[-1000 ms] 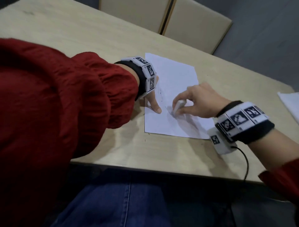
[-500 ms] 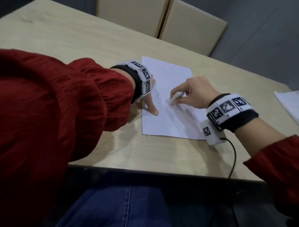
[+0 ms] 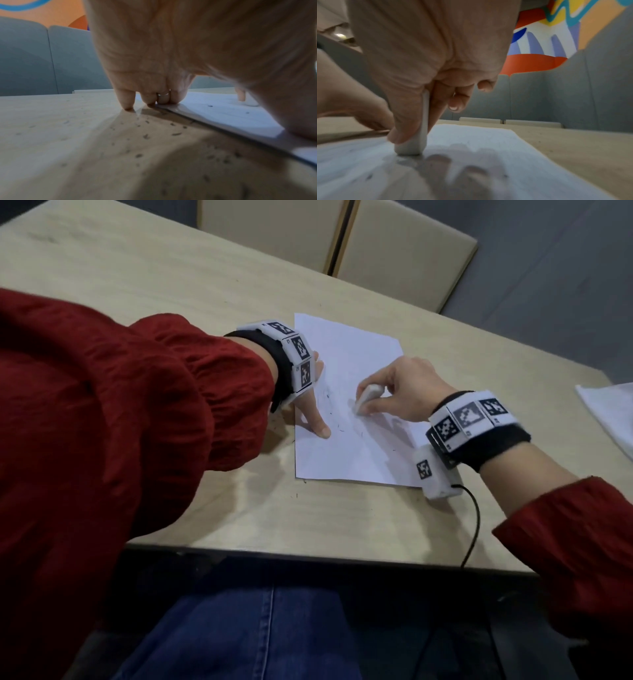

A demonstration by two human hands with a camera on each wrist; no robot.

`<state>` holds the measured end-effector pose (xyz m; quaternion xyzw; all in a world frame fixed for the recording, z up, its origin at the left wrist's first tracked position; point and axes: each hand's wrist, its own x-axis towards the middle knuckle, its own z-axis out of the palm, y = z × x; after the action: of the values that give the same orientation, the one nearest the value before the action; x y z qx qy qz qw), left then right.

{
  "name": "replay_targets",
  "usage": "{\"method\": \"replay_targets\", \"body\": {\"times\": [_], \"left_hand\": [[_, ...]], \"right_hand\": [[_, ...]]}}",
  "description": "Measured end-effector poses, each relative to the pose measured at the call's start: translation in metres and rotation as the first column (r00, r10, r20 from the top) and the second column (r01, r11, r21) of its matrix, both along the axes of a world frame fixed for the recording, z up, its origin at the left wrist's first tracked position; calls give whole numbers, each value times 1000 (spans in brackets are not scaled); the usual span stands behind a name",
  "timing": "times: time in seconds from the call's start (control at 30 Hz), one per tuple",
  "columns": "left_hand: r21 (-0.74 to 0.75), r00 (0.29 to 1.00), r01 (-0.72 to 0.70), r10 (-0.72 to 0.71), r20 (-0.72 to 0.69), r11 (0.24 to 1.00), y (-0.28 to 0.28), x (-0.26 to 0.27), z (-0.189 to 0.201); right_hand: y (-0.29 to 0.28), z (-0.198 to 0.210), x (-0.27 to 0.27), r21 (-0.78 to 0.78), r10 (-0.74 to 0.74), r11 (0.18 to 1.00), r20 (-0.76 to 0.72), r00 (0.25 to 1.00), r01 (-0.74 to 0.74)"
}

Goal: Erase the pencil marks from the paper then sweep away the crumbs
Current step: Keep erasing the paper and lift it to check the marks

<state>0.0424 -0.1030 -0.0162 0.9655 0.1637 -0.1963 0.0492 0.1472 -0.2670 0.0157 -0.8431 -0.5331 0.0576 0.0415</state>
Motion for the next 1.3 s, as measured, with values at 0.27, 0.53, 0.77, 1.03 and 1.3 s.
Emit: {"method": "replay_targets", "body": {"times": [0.27,0.53,0.77,1.03,1.3], "left_hand": [[26,999,43,-43,-3,999,1,2,-1],[10,1000,5,-5,5,1000,2,1,-1],[-18,999,35,-35,4,999,5,3,-5],[-35,1000,23,-23,-10,999,7,3,-6],[26,998,63,-63,-12,998,0,3,0]], "right_hand": [[-55,10,-16,-253,17,964,-236,972,-78],[-41,-12,-21,88,-56,993,-188,981,73],[-33,7,-23,-79,15,996,-210,978,-32],[-39,-11,-31,49,-45,997,-167,985,54],[-13,-3,-31,69,-19,997,-63,998,23]]}}
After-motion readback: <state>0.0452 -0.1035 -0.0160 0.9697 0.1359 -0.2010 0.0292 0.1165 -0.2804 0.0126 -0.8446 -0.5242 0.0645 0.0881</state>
